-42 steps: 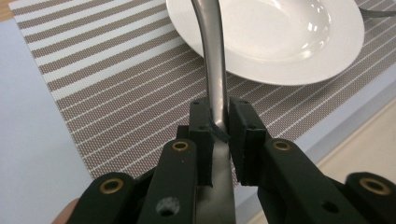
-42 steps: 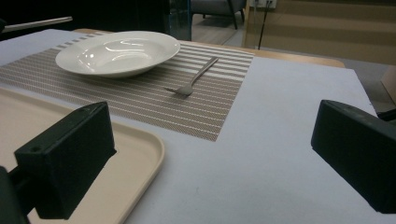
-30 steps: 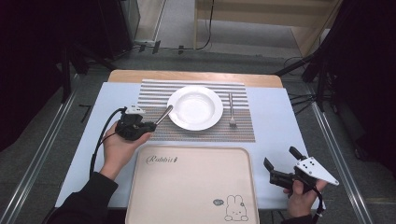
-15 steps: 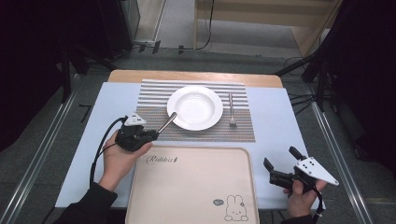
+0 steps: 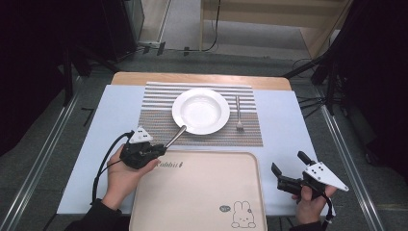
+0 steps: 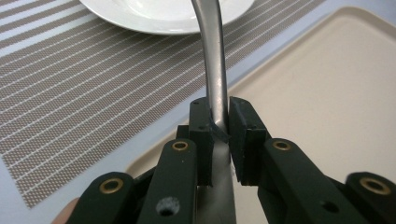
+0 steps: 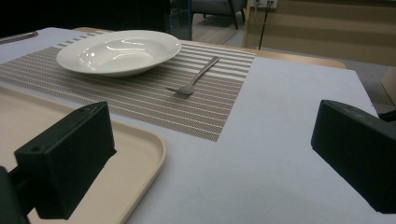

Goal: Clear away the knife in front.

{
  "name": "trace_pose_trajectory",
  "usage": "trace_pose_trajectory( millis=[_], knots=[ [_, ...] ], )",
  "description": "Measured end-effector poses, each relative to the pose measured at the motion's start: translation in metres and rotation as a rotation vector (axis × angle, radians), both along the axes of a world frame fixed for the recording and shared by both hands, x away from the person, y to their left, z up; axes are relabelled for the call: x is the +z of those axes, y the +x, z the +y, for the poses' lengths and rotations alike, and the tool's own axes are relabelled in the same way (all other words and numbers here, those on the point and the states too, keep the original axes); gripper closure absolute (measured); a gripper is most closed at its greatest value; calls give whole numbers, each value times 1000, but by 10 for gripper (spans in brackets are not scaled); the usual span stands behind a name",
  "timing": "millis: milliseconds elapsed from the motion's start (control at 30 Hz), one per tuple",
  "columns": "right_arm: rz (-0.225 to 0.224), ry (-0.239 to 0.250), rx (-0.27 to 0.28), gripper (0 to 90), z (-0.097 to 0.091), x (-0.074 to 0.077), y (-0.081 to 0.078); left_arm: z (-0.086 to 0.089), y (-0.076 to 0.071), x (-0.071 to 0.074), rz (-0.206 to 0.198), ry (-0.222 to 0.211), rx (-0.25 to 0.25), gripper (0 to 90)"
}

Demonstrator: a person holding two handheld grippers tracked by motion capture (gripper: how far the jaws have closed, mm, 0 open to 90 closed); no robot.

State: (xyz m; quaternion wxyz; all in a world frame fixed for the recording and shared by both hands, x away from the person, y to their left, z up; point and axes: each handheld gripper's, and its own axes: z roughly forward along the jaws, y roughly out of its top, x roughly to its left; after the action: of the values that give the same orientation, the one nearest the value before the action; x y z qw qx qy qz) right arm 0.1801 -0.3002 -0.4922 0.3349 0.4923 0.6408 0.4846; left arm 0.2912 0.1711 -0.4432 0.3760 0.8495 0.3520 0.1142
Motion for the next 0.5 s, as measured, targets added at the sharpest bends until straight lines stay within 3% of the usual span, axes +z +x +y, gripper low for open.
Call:
trace_pose_trajectory(
  millis=[500],
  knots=[
    [-3,-5,2,0,1,0,0,-2,-28,-11,7,-20,-22,793]
  ],
)
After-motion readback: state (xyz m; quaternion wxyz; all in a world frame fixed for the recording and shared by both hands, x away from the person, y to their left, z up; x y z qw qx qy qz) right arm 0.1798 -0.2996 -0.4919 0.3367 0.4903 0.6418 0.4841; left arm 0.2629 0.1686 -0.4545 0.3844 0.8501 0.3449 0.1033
